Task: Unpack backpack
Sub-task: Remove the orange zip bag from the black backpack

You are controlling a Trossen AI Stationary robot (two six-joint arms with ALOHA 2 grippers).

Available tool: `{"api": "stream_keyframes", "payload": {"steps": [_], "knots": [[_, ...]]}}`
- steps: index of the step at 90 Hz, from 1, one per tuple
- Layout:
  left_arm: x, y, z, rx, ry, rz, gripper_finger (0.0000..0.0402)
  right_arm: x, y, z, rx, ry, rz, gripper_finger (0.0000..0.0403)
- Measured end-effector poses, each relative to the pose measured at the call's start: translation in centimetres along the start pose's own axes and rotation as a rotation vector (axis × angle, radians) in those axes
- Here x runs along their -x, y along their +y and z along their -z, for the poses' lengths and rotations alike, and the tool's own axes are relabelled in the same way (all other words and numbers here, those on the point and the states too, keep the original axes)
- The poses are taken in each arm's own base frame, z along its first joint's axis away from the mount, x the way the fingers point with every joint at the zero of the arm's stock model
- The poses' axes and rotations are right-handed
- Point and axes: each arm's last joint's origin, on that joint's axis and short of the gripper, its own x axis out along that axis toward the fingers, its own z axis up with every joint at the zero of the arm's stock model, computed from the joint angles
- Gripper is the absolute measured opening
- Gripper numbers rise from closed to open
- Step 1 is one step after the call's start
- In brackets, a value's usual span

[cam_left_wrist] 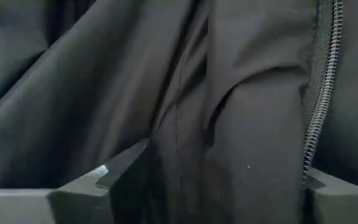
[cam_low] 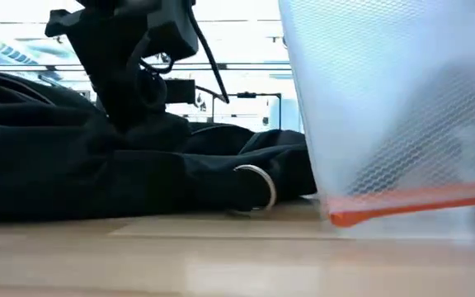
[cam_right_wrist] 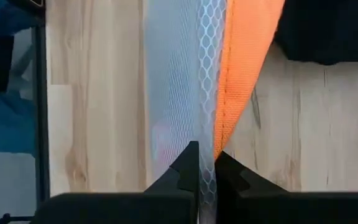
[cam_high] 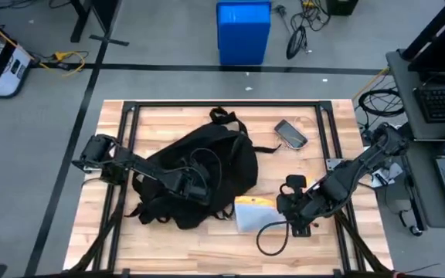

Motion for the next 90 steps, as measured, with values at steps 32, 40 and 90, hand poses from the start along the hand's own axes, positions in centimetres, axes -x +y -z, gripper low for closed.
{"api": "stream_keyframes", "payload": {"steps": [32, 40, 90], "knots": [[1.0, -0.2, -1.1, -0.036, 0.03, 0.013, 0.0176, -0.2, -0.8, -0.8, -0.042, -0.048, 0.049, 0.0], [1.9, -0.6, -1.6, -0.083, 0.032, 0.033, 0.0176, -0.3, -1.0, -1.1, -0.032, -0.056, 0.048, 0.0], [7.4, -1.3, -4.4, -0.254, -0.109, -0.091, 0.0176, -3.7, -0.2, -3.3, -0.05, -0.075, 0.053, 0.0]]}}
